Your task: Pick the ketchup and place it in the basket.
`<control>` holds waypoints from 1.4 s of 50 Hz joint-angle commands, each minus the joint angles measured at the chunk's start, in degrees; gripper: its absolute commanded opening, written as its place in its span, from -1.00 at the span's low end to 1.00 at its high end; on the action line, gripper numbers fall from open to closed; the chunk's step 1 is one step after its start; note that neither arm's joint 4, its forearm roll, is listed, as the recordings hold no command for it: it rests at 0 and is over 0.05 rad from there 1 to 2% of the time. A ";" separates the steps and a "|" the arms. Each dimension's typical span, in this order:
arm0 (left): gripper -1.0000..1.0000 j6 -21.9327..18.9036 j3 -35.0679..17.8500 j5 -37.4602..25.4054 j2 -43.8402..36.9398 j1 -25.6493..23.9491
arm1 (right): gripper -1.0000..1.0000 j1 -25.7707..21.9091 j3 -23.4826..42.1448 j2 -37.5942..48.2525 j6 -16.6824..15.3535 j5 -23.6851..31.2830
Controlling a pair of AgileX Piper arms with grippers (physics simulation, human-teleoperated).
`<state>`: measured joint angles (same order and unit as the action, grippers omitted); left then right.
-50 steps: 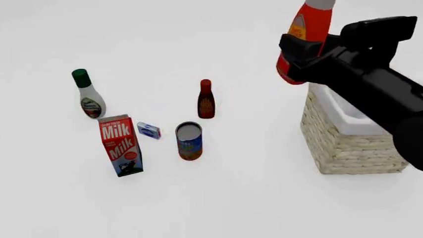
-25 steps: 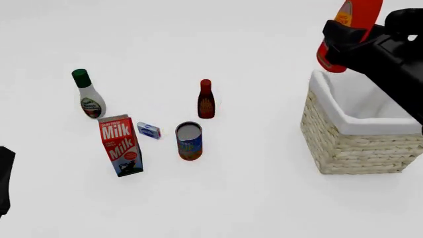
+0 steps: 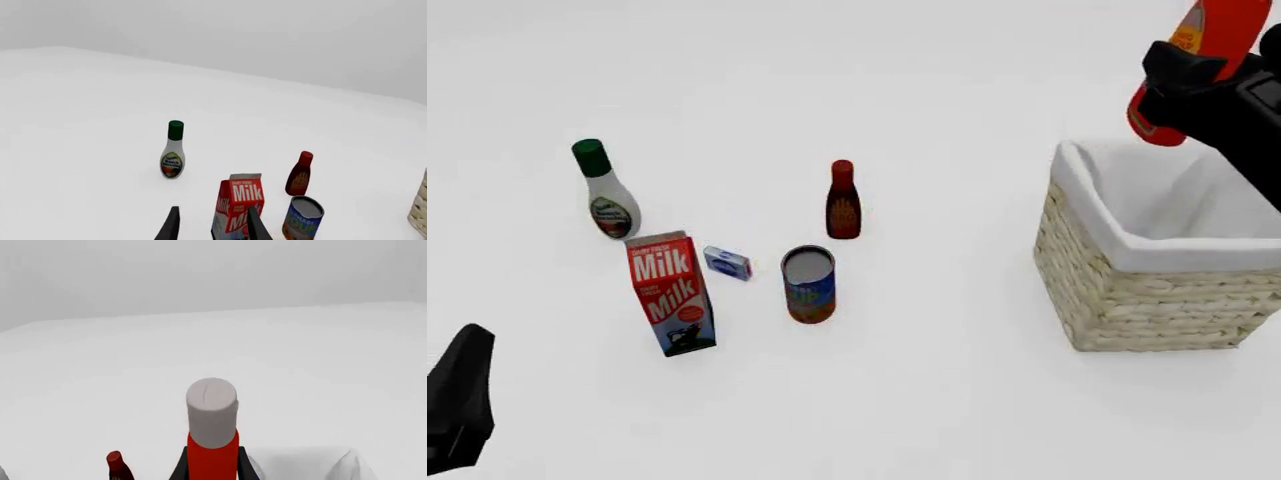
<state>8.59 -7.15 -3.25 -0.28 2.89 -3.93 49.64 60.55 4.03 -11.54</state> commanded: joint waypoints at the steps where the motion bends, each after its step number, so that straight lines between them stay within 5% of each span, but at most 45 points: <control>1: 1.00 0.11 1.77 0.79 0.06 0.61 | -1.00 3.64 -1.02 0.09 0.81 -0.67; 70: 1.00 -0.68 4.68 6.51 -5.33 0.59 | -1.00 14.98 -2.15 13.97 -0.59 -9.14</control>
<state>8.17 -2.72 2.24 -4.63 3.44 9.89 47.29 72.69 2.53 -19.27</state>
